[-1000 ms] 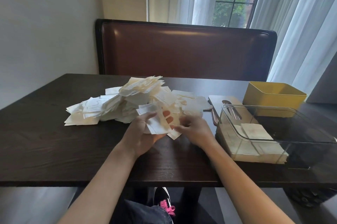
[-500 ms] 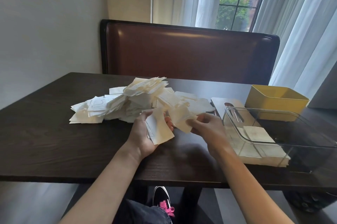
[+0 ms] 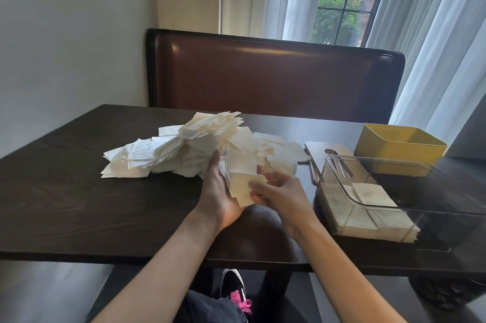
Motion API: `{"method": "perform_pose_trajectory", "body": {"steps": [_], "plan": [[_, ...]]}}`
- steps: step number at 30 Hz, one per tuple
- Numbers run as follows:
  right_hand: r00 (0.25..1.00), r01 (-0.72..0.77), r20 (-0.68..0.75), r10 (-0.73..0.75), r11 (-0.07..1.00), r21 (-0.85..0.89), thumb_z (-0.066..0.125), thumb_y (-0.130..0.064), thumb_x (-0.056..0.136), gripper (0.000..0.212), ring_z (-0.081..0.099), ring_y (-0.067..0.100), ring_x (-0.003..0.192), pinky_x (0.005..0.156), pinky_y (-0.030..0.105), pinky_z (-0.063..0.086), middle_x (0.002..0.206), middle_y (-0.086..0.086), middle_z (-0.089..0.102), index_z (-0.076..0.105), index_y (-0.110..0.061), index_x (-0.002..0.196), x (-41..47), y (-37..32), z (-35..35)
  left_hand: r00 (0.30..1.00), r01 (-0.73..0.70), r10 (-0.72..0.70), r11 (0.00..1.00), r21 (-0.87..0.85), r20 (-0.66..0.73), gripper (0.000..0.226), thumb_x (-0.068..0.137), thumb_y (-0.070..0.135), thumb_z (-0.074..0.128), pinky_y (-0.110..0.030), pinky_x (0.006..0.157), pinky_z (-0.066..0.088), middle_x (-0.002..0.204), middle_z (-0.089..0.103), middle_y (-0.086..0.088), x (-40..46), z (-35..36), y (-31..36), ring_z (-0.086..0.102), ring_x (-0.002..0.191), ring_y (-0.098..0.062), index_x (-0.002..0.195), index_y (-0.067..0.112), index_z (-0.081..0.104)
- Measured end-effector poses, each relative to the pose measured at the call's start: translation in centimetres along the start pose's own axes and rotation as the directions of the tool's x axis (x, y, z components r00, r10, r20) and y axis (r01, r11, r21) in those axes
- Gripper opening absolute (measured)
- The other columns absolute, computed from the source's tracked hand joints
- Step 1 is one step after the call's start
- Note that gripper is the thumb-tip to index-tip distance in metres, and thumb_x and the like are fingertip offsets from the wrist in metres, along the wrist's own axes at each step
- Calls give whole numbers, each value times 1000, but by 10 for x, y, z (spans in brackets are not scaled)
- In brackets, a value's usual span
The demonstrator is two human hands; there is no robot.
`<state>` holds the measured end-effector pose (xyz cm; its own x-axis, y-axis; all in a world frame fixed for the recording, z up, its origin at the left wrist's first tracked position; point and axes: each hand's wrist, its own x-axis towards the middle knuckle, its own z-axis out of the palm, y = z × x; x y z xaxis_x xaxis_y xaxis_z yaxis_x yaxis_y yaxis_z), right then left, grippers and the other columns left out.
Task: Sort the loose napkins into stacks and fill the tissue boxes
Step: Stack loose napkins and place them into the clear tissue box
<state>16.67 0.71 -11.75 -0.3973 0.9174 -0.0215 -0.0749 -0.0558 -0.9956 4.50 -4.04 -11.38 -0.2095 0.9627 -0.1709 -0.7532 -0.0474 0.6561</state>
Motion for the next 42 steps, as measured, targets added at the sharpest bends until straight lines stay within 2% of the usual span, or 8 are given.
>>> {"method": "perform_pose_trajectory", "body": {"steps": [6,11,16,21,28,32,37,42], "plan": [[999,5,-45,-5,1000,-4,73,-8,87,24,73,20,82,70,35,62,99,12,73,67,-5,110,4,-4,-2,999,10,-7,993,118,-32,48,105,39,35,-46,85,54,118,71,-20,-1,2,-3,71,102,-34,132,6,59],[999,45,-6,-45,996,-76,69,7,85,18,72,19,79,74,35,60,96,5,75,74,-11,86,0,-3,-1,1000,28,-27,978,206,-8,55,106,42,31,-41,79,57,121,70,-19,3,-1,-4,71,104,-32,132,3,60],[994,81,-54,-93,977,-195,71,-8,87,12,66,9,80,71,26,52,86,-9,75,76,-17,81,7,-2,-6,998,19,-5,972,235,-62,53,109,39,28,-40,82,56,118,72,-16,7,-2,0,71,105,-29,133,2,60],[924,103,-283,-257,880,-463,59,-19,95,37,58,16,115,95,25,43,128,3,62,60,-9,131,39,-10,-14,998,-43,50,981,191,-34,46,107,37,37,-46,94,55,109,75,-14,17,6,10,73,98,-28,133,5,57],[949,12,-254,-188,825,-565,39,-25,102,46,39,28,138,115,44,32,150,12,44,44,-10,146,88,-8,-16,997,-66,55,960,273,47,47,100,34,51,-42,87,57,105,72,-19,35,25,24,71,89,-30,131,1,60],[971,-16,-179,-156,710,-704,35,-29,103,39,49,33,126,106,44,37,136,14,57,59,-15,131,96,3,-17,998,-58,50,953,299,33,48,99,36,51,-44,86,58,109,69,-22,44,16,21,70,89,-32,130,1,62],[945,32,-226,-235,757,-653,46,-28,96,31,62,29,96,84,38,48,99,9,69,72,-11,98,94,10,-25,998,-64,63,958,279,12,48,99,37,50,-41,79,59,102,70,-21,51,6,19,67,82,-31,131,2,60],[947,51,-200,-251,733,-678,63,-23,87,19,60,20,103,89,32,49,110,2,69,76,-18,100,96,12,-27,996,-59,43,975,213,82,55,96,37,51,-44,84,55,98,68,-21,54,0,22,66,81,-31,135,-1,56]]}}
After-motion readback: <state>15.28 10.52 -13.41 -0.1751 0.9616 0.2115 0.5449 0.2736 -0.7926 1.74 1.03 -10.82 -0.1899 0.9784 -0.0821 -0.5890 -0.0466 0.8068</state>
